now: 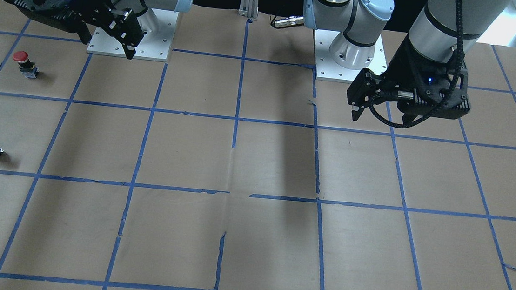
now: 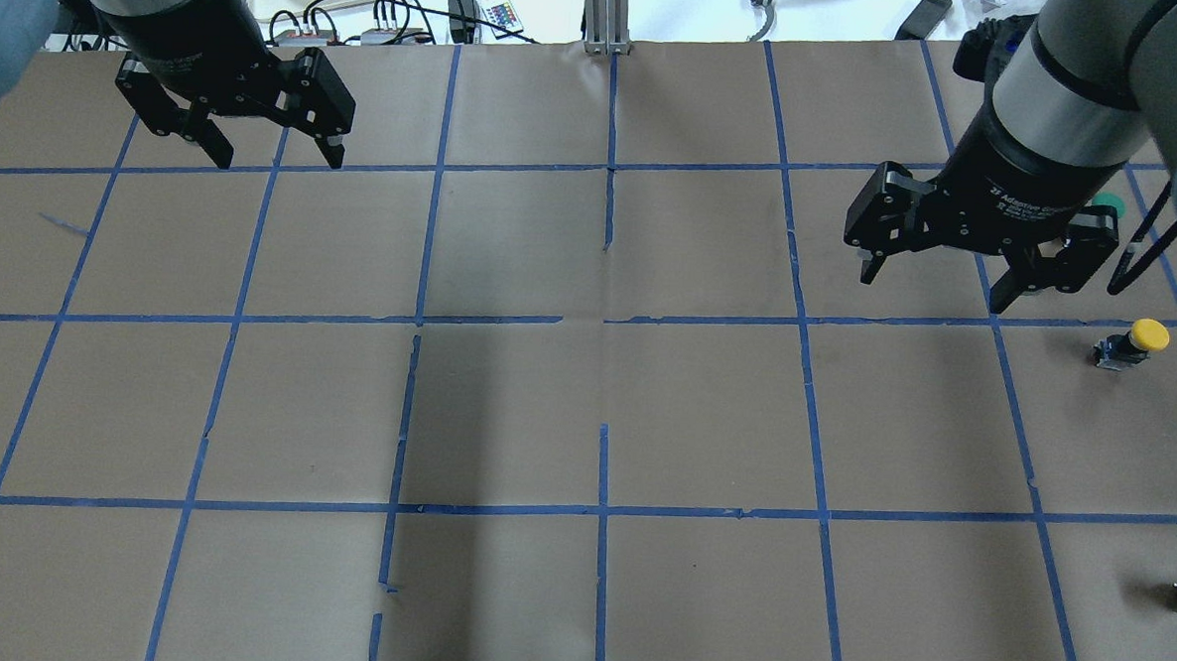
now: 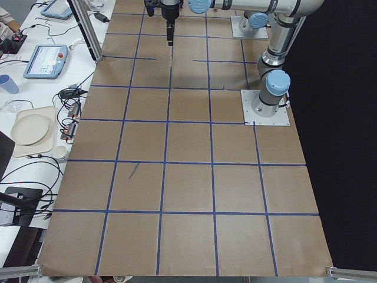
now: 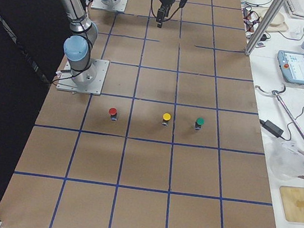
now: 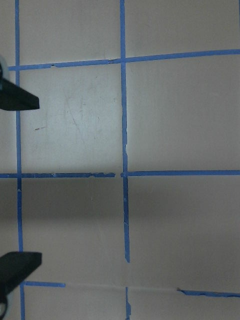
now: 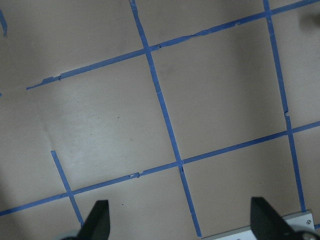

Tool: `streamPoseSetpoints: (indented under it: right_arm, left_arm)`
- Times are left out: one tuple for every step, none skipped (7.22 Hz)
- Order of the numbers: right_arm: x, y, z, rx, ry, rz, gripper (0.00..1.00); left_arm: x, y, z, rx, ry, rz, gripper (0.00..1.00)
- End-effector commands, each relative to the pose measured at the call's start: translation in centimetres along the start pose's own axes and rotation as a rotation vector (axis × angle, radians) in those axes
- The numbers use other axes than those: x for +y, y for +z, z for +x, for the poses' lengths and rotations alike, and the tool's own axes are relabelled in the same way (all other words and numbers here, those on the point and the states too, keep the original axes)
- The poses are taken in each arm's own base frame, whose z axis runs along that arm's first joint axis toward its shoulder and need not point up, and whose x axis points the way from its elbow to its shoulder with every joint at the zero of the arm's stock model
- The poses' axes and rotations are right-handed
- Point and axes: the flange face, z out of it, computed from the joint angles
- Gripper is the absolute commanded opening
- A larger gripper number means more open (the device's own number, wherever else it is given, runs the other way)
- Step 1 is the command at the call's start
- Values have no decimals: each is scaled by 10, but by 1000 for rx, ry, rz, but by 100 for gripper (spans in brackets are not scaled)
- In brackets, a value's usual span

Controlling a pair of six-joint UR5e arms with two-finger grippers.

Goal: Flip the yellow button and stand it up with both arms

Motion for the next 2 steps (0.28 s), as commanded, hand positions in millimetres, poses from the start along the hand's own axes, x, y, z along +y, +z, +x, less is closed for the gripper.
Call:
streamPoseSetpoints:
  right_arm:
    - [1,-1,0,0,1,-1,100]
    - [1,-1,0,-1,0,1,100]
  left_arm:
    - [0,0,0,0,0,3,100]
    - [0,-1,-1,0,0,4,100]
